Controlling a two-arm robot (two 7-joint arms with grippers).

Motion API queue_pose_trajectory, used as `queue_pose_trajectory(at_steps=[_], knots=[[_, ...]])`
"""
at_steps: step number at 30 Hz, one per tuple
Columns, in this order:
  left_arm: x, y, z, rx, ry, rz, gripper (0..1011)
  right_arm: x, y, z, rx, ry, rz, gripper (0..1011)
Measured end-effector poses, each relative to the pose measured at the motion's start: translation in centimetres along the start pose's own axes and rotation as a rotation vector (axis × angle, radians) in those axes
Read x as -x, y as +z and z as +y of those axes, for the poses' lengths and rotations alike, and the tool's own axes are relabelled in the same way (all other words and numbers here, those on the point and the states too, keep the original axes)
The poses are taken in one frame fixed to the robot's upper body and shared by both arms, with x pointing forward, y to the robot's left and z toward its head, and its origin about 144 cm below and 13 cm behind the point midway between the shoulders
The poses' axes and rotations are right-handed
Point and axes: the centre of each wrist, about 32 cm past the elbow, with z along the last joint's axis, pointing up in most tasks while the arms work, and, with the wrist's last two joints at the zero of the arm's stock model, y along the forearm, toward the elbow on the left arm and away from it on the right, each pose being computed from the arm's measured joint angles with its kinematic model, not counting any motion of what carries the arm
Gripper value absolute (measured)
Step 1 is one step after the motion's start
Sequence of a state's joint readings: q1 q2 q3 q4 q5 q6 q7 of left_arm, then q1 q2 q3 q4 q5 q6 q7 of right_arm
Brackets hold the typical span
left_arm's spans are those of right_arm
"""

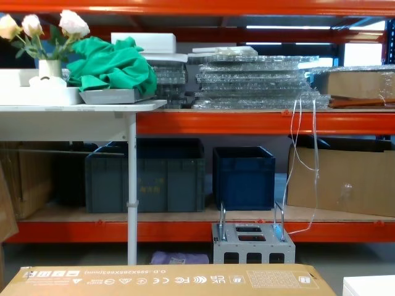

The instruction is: Use one hand to grasp the basket and place it at the designated location.

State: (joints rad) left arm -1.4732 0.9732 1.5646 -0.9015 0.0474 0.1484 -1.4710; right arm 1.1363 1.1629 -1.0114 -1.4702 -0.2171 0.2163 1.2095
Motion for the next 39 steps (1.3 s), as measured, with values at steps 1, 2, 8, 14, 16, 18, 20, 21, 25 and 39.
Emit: queue_pose_trajectory(at_steps=[1,2,8,14,16,18,20,21,25,39], knots=[[0.0,0.0,0.0,0.0,0.0,0.0,0,0.0,-0.1,0.3,0.001,0.007,0.011,233],[0.0,0.0,0.0,0.0,0.0,0.0,0,0.0,-0.1,0.4,0.002,0.009,0.015,233],[0.0,0.0,0.0,0.0,0.0,0.0,0,0.1,-0.3,1.3,-0.004,0.044,0.027,233],[0.0,0.0,0.0,0.0,0.0,0.0,0,-0.1,-0.5,2.3,-0.019,0.095,0.031,233],[0.0,0.0,0.0,0.0,0.0,0.0,0,-0.2,-0.5,2.5,-0.021,0.104,0.032,233],[0.0,0.0,0.0,0.0,0.0,0.0,0,-0.2,-0.5,2.8,-0.024,0.118,0.033,233],[0.0,0.0,0.0,0.0,0.0,0.0,0,-0.3,-0.6,3.0,-0.027,0.127,0.034,233],[0.0,0.0,0.0,0.0,0.0,0.0,0,-0.4,-0.6,3.2,-0.027,0.135,0.036,233],[0.0,0.0,0.0,0.0,0.0,0.0,0,-0.6,-0.8,3.7,-0.024,0.157,0.04,233],[0.0,0.0,0.0,0.0,0.0,0.0,0,-1.6,-0.3,6.2,-0.004,0.283,0.019,232]])
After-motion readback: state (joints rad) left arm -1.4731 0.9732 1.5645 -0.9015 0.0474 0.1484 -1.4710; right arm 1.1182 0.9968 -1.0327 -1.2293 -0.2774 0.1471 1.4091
